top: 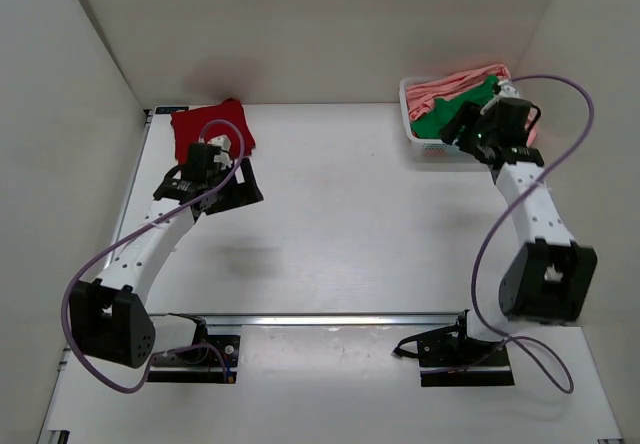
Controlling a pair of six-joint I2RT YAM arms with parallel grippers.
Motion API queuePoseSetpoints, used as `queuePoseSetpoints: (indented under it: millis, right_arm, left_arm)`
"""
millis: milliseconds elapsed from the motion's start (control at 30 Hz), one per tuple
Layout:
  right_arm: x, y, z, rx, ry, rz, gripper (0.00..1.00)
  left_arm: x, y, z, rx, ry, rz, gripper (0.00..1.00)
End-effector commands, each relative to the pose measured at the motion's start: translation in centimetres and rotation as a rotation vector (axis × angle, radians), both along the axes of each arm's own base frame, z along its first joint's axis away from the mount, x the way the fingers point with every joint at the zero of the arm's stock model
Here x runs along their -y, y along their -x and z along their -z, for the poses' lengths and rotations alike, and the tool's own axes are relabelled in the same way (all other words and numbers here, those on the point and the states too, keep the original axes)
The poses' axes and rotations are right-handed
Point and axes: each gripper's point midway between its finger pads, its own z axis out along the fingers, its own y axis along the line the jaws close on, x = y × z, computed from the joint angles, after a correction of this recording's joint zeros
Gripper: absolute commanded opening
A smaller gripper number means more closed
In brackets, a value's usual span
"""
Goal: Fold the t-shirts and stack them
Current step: Grab crumpled tshirt from bin with the right arm
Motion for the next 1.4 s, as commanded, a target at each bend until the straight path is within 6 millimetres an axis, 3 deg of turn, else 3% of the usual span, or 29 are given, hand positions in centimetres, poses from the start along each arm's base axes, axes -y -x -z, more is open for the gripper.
queuePoseSetpoints:
  millis: [0, 33, 67, 100, 133, 167, 200, 233, 300, 333, 400, 500, 667, 700, 767, 800, 833, 867, 933, 967, 1033, 1067, 1100, 1133, 1233, 1267, 1300, 1333, 1367]
  right_arm:
    - [1.7, -5.7, -4.6, 0.131, 0.025, 0.033, 0.6]
    - [2.9, -7.1, -1.9, 0.054, -0.013, 0.053, 0.61]
    - [3.6, -9.4, -1.5, 0.034, -0.05, 0.045, 0.63]
    - [3.8, -9.8, 0.3, -0.05, -0.07, 0.038, 0.64]
    - [4.2, -11.7, 2.3, -0.132, -0.066, 0.034, 0.67]
    - [5.3, -14.6, 1.7, -0.109, -0.04, 0.032, 0.69]
    - [6.0, -15.6, -0.4, -0.088, -0.013, 0.049, 0.7]
    - [6.3, -16.9, 2.9, -0.147, -0.01, 0.053, 0.7]
    - [7.4, -20.3, 4.1, -0.115, 0.0, 0.075, 0.7]
    - [7.9, -20.9, 4.1, -0.104, 0.005, 0.09, 0.7]
    - [8.8, -21.8, 6.7, -0.125, 0.001, 0.121, 0.7]
    - [7.6, -22.0, 11.4, -0.193, 0.006, 0.11, 0.7]
    - [6.5, -21.4, 15.9, -0.299, -0.006, 0.083, 0.69]
    - [6.6, -21.7, 15.5, -0.287, -0.013, 0.081, 0.66]
    - [6.6, -22.3, 14.3, -0.253, -0.041, 0.074, 0.35]
    - [7.3, -22.4, 12.9, -0.224, -0.039, 0.078, 0.08]
    - [7.4, -22.7, 10.6, -0.176, -0.031, 0.073, 0.0]
    - [7.8, -22.8, 9.7, -0.155, -0.022, 0.083, 0.0]
    - [7.5, -22.5, 1.2, 0.008, 0.022, 0.074, 0.0]
    - [7.7, -22.4, -0.8, 0.052, 0.038, 0.075, 0.0]
    - [6.4, -19.9, -9.6, 0.199, 0.027, 0.056, 0.0]
    - [4.9, -19.0, -11.7, 0.242, 0.013, 0.005, 0.0]
    - [2.7, -16.5, -18.2, 0.379, 0.038, -0.052, 0.0]
    - [-0.2, -13.9, -21.8, 0.46, 0.075, -0.114, 0.0]
    - [-5.6, -7.2, -32.0, 0.683, 0.022, -0.223, 0.0]
    - [-9.9, -2.5, -36.3, 0.804, 0.004, -0.34, 0.0]
    - [-11.0, -0.5, -37.3, 0.825, -0.015, -0.365, 0.0]
    - [-11.7, -0.3, -36.5, 0.812, -0.031, -0.397, 0.0]
    - [-12.5, 2.2, -37.9, 0.846, -0.069, -0.425, 0.0]
  left_arm:
    - [-0.1, 0.6, -2.8, 0.089, -0.06, 0.053, 0.99]
    - [0.2, 0.7, -2.7, 0.087, -0.052, 0.069, 0.99]
    - [0.3, 0.7, -2.8, 0.091, -0.037, 0.073, 0.99]
    - [0.5, 0.8, -2.9, 0.093, -0.022, 0.071, 0.99]
    - [0.7, 0.9, -2.8, 0.089, 0.008, 0.081, 0.99]
    - [1.1, 0.9, -2.8, 0.09, 0.029, 0.091, 0.99]
    - [1.3, 1.0, -2.1, 0.065, 0.043, 0.088, 0.99]
    - [1.8, 1.0, -2.1, 0.064, 0.066, 0.097, 0.98]
    - [2.5, 1.3, -1.1, 0.031, 0.106, 0.111, 0.98]
    - [2.8, 1.5, -0.8, 0.015, 0.129, 0.107, 0.99]
    - [3.1, 1.9, 0.0, -0.012, 0.175, 0.109, 0.99]
    - [2.0, 2.8, 0.8, -0.037, 0.172, 0.081, 0.99]
    - [0.0, 3.1, 0.4, -0.006, 0.13, 0.028, 0.99]
    - [0.3, 3.2, 0.4, -0.004, 0.142, 0.038, 0.98]
    - [0.9, 2.9, -0.3, 0.026, 0.17, 0.069, 0.98]
    - [1.8, 2.8, -0.9, 0.048, 0.198, 0.111, 0.89]
    - [2.7, 2.8, -1.3, 0.065, 0.217, 0.152, 0.78]
    - [2.8, 2.5, -1.5, 0.073, 0.214, 0.158, 0.69]
    - [3.5, 2.0, -2.8, 0.103, 0.217, 0.178, 0.38]
    - [3.8, 1.7, -3.1, 0.113, 0.234, 0.186, 0.35]
    - [3.6, 1.2, -3.7, 0.125, 0.257, 0.176, 0.3]
    - [3.7, 1.0, -3.9, 0.129, 0.264, 0.174, 0.25]
    - [3.8, 0.9, -3.8, 0.125, 0.262, 0.179, 0.2]
    - [4.1, 0.7, -4.6, 0.146, 0.264, 0.187, 0.14]
    - [4.3, 0.0, -5.1, 0.162, 0.27, 0.188, 0.02]
    - [4.7, -0.4, -6.0, 0.167, 0.291, 0.19, 0.04]
    - [4.6, -0.6, -6.2, 0.171, 0.29, 0.185, 0.04]
    - [5.0, -0.6, -7.2, 0.192, 0.294, 0.2, 0.03]
    - [4.6, -1.0, -7.9, 0.204, 0.295, 0.189, 0.0]
